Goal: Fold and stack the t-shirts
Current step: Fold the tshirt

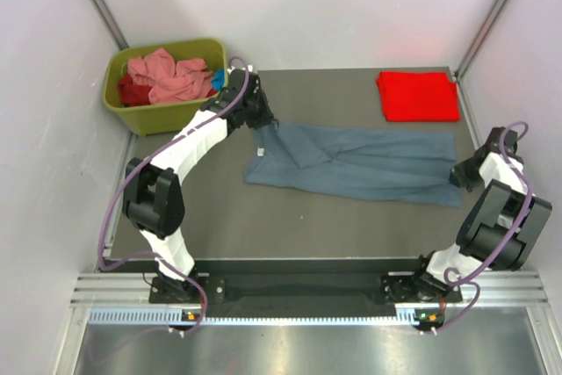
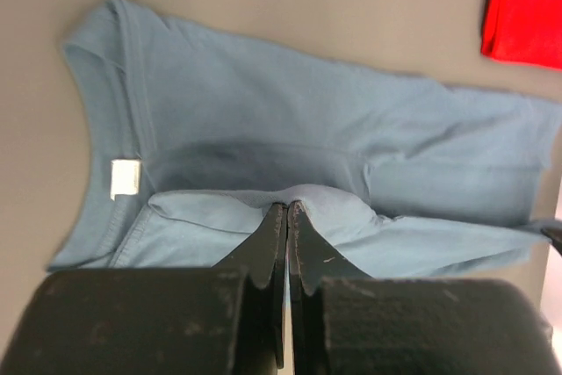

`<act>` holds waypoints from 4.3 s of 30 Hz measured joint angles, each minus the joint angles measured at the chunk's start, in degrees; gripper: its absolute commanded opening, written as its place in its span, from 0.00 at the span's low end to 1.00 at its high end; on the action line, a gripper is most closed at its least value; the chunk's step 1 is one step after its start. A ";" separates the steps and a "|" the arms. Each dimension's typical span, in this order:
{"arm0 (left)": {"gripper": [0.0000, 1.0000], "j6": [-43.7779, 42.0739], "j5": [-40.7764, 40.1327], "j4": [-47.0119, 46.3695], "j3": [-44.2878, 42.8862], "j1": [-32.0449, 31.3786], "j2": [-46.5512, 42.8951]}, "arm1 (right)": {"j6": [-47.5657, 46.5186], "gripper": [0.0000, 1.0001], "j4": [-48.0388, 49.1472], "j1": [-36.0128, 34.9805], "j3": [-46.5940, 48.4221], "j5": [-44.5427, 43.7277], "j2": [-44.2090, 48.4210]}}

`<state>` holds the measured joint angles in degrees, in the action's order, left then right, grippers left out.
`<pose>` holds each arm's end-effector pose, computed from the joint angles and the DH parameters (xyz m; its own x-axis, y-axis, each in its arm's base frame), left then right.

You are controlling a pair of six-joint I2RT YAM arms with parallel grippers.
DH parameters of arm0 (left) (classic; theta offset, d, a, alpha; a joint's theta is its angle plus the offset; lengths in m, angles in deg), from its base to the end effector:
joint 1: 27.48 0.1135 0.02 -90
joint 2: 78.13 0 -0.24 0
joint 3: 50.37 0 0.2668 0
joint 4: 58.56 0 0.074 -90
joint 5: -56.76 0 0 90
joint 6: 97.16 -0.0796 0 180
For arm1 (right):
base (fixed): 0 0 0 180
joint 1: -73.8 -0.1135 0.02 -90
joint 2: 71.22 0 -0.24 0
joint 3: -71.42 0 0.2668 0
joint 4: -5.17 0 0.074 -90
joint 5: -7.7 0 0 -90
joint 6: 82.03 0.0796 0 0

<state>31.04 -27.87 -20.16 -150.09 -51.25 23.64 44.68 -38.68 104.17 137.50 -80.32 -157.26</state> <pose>0.4108 -0.1891 0.2395 -0.7551 -0.3402 -0.5605 -0.0006 0.8552 -0.5183 0.2792 -0.1604 0.1241 -0.3265 0.8837 -0.3353 0.8573 0.4262 0.2887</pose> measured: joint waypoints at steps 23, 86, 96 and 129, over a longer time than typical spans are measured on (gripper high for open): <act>0.00 -1.16 -8.83 3.26 -9.29 0.70 8.92 | -1.68 0.05 -0.33 -7.67 8.63 -8.20 -8.66; 0.00 -5.44 -7.52 4.66 -12.72 0.87 16.33 | -5.33 0.20 -5.81 -14.58 16.11 -21.09 -13.62; 0.00 -6.93 -6.86 3.67 -16.63 0.98 17.35 | -3.23 0.18 -3.74 -9.90 6.40 -20.15 -12.00; 0.00 -8.98 17.27 -12.50 -22.05 3.74 30.01 | -23.91 0.43 29.97 -61.33 10.54 -10.10 -8.83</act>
<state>22.06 -10.61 -32.66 -172.14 -47.51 53.65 20.77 -8.71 42.84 148.04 -90.42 -166.09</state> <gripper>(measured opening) 0.011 0.426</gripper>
